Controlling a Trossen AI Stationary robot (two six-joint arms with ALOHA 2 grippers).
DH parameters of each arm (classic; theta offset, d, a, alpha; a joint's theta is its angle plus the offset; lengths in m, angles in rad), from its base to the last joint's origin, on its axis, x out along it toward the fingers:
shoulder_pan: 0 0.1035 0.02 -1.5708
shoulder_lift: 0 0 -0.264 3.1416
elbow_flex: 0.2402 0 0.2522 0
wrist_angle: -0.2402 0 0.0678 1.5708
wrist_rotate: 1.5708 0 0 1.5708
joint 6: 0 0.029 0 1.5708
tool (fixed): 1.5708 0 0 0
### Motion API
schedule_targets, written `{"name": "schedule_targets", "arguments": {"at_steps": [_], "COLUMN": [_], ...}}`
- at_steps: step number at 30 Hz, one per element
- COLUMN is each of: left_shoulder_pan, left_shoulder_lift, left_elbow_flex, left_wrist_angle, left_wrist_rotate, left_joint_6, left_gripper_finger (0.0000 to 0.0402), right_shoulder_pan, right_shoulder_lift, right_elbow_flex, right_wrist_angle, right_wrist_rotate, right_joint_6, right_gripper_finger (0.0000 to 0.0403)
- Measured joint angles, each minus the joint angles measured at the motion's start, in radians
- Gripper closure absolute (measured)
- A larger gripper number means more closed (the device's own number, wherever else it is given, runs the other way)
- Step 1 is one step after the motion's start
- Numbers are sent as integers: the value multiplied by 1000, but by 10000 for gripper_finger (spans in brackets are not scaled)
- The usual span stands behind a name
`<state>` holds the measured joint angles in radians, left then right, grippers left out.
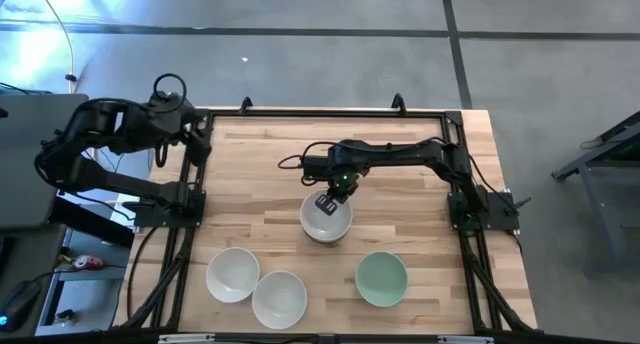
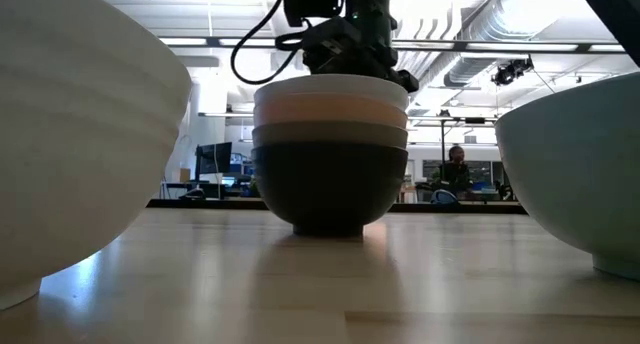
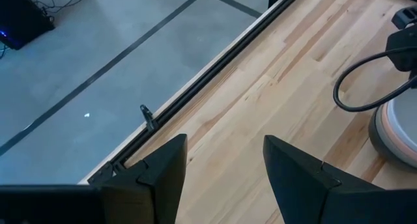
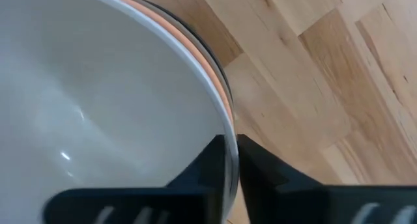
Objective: Nest bowls inside each other
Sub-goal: Stack the top white bowl on the orange bowl, then stack the left white bowl on the white bowl
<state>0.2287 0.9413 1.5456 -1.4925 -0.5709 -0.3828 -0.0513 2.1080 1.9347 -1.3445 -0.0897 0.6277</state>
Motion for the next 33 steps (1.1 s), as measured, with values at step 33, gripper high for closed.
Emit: {"name": "schedule_targets", "arguments": {"at_steps": [33], "left_shoulder_pan": [-77], "left_shoulder_lift": [3], "left_elbow_flex": [-395], "left_wrist_angle": [67], "left_wrist_rotate": [538], "left_joint_6": [90], "left_gripper_finger": [210], "right_shoulder_pan": [91], "right_shoulder_lift": [-313], "right_elbow_flex": [3], "right_wrist_angle": [14], "right_wrist_rotate": [-25], "right_joint_6": [-265], "right_gripper_finger": [217]}}
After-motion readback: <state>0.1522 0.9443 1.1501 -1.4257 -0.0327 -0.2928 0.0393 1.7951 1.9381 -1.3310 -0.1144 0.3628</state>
